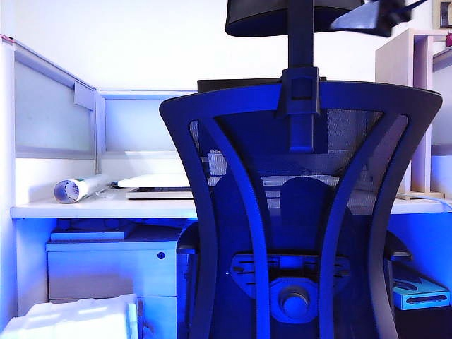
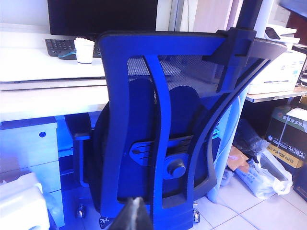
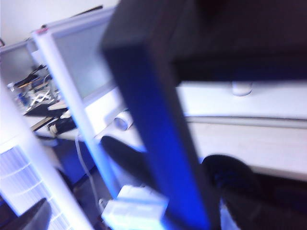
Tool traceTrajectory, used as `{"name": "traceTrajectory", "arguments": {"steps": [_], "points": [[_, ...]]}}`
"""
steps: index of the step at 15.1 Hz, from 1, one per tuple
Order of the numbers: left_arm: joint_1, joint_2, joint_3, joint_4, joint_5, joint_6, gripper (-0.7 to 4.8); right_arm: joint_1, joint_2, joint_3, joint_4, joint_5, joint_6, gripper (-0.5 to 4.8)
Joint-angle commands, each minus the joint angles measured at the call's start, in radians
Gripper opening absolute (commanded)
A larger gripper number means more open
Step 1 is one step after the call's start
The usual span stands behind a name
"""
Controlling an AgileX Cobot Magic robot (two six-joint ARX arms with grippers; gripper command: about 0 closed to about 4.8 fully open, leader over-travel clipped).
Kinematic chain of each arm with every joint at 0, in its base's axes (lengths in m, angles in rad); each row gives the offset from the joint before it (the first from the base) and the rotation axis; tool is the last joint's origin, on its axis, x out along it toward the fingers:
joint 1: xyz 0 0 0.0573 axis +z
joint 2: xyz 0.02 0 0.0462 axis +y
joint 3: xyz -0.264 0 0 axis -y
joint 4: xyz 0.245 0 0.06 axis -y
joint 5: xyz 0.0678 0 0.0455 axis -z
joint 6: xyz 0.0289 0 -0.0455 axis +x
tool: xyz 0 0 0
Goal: Pull out the black chair under the table.
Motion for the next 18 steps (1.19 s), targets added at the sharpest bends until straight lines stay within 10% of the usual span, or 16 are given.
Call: {"name": "traceTrajectory", "arguments": {"steps": [1, 5, 9, 18], "points": [[0.001, 0.000, 0.001, 0.015, 0.007, -0.006, -0.04, 0.005, 0.104, 0.093, 0.029, 0.008, -0.002, 4.79], [0.001, 0.000, 0.000, 0.072, 0.007, -0.006, -0.05, 0.009, 0.219, 0.178, 0.036, 0.014, -0.002, 4.79], [0.001, 0.000, 0.001, 0.073, 0.007, -0.006, -0.04, 0.010, 0.235, 0.185, 0.074, -0.035, -0.002, -0.03], [0.000, 0.000, 0.001, 0.171, 0.117, -0.014, -0.05, 0.122, 0.161, 0.185, -0.025, -0.004, -0.127, -0.05]]}}
